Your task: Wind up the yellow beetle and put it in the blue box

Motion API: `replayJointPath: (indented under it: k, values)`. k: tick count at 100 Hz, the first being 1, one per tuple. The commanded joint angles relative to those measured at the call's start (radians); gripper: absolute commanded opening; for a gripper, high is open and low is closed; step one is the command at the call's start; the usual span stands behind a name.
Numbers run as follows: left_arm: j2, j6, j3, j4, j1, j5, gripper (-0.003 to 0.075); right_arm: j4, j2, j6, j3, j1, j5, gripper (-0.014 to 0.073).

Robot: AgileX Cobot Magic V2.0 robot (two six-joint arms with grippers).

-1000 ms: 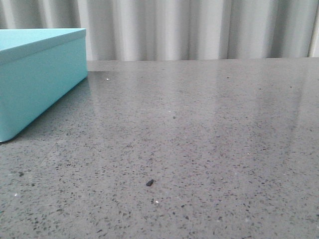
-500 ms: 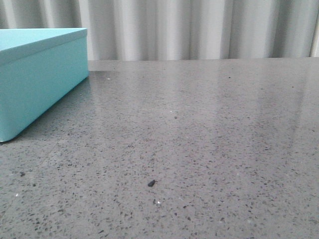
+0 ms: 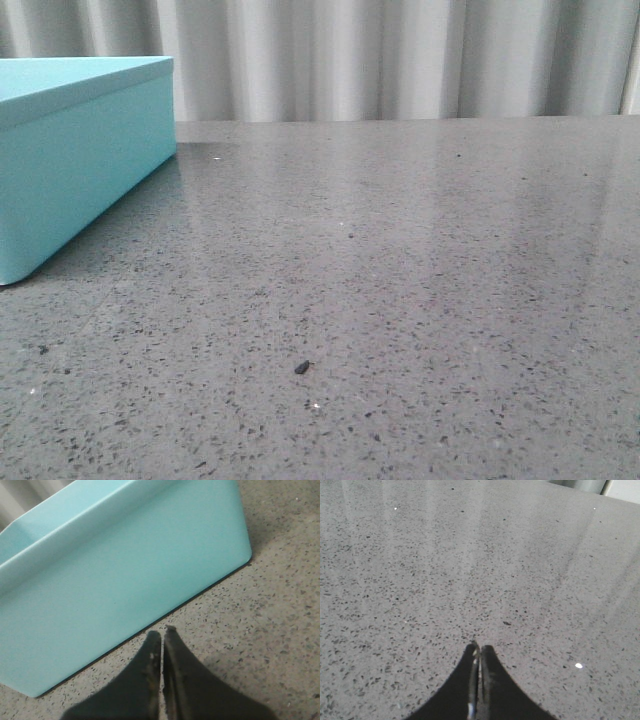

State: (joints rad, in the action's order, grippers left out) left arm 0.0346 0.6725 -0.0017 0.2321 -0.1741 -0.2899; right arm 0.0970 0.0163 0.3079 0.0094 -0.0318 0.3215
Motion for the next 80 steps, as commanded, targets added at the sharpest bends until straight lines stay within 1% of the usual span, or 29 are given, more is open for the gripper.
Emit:
replayJointPath:
  k: [1,80]
  values:
    - [0.010,-0.009,0.027,0.014,-0.005,0.071,-0.0021,0.002,0.020,-0.002,0.026,0.004,-0.025,-0.0041]
    - [-0.012,-0.009,0.027,0.010,-0.001,0.073,-0.0021,0.002,0.020,-0.002,0.026,0.004,-0.025,-0.0041]
